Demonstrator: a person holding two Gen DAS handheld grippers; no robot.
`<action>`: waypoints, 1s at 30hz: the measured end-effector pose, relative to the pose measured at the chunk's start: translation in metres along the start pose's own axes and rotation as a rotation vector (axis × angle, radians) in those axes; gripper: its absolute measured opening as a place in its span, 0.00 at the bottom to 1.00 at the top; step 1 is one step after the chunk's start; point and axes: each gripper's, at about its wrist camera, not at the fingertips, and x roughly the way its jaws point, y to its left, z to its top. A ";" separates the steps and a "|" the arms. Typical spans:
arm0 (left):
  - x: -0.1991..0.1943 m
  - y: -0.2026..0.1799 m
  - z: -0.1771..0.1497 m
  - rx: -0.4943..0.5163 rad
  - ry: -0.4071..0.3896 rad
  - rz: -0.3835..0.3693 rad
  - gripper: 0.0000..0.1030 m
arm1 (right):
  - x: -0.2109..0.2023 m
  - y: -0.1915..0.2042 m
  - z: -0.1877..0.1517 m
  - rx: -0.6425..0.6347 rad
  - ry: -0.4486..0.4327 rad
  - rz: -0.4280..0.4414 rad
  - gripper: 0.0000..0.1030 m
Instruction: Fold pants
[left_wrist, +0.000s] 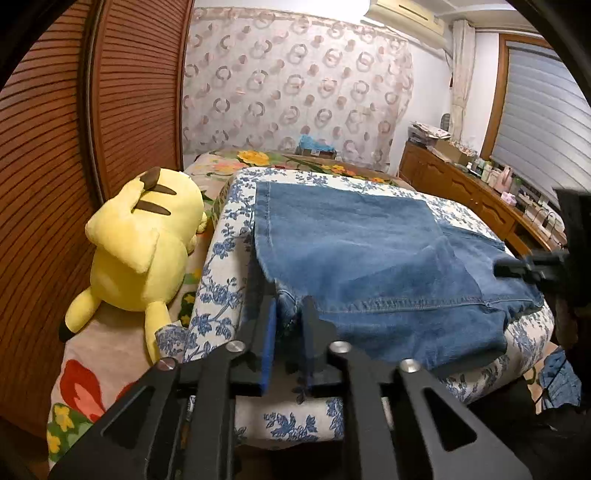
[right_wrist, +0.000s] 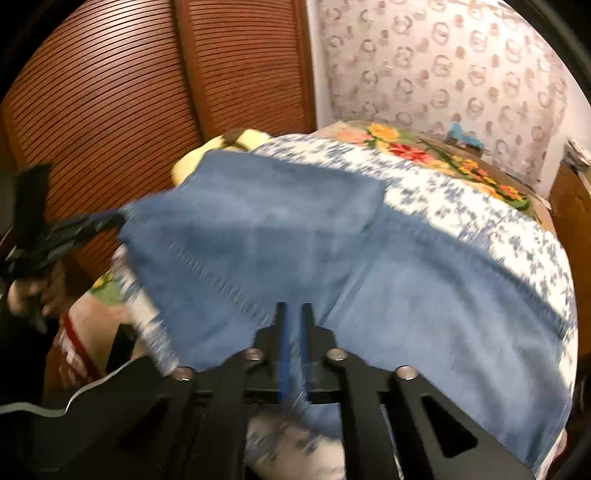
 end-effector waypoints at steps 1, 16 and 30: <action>-0.001 -0.004 0.001 0.006 -0.007 -0.005 0.33 | 0.005 -0.006 0.007 0.009 -0.005 -0.016 0.18; 0.024 -0.058 0.002 0.076 0.025 -0.112 0.51 | 0.113 -0.055 0.092 0.189 0.052 -0.022 0.23; 0.022 -0.060 -0.005 0.060 0.029 -0.095 0.51 | 0.103 -0.033 0.116 0.130 -0.015 -0.061 0.07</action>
